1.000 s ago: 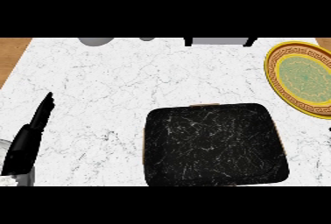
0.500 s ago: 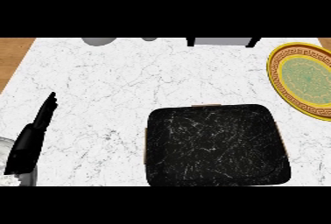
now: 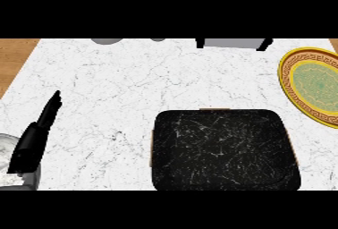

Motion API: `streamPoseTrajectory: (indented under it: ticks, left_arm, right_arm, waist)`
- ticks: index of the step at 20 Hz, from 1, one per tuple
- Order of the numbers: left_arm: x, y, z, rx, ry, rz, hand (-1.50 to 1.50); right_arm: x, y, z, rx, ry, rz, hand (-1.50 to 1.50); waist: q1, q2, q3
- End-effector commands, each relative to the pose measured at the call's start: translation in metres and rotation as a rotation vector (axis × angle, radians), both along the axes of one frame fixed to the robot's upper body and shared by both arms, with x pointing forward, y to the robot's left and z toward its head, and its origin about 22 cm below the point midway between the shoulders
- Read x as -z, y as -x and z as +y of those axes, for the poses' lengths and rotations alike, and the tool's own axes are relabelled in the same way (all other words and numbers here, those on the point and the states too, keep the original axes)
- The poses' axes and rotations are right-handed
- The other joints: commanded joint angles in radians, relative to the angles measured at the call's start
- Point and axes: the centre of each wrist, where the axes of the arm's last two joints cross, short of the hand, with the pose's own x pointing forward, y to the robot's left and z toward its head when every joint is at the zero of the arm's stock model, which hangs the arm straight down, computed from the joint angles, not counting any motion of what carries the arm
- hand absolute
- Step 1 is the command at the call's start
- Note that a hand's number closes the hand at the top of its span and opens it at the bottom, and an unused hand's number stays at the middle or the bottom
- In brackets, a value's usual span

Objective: Pick the cupcake from the tray and place it in the plate

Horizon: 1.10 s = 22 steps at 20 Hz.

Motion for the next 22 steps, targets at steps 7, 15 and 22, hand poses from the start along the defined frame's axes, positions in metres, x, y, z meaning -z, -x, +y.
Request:
streamPoseTrajectory:
  ticks: [7,15,22]
  left_arm:
    - [0.008,-0.002,0.006,0.007,-0.025,0.042,0.0]
    - [0.009,-0.008,-0.002,0.005,-0.002,0.06,0.0]
    - [0.012,-0.003,-0.004,-0.01,0.002,0.057,0.0]
  right_arm:
    - [0.011,-0.024,-0.001,-0.141,-0.086,0.065,1.5]
    - [0.051,-0.077,0.044,-0.217,0.005,0.227,1.5]
    - [0.097,-0.108,0.082,-0.268,0.048,0.322,1.5]
  waist:
    - [0.033,-0.001,-0.01]
    - [0.022,-0.003,-0.011]
    - [0.001,-0.008,-0.011]
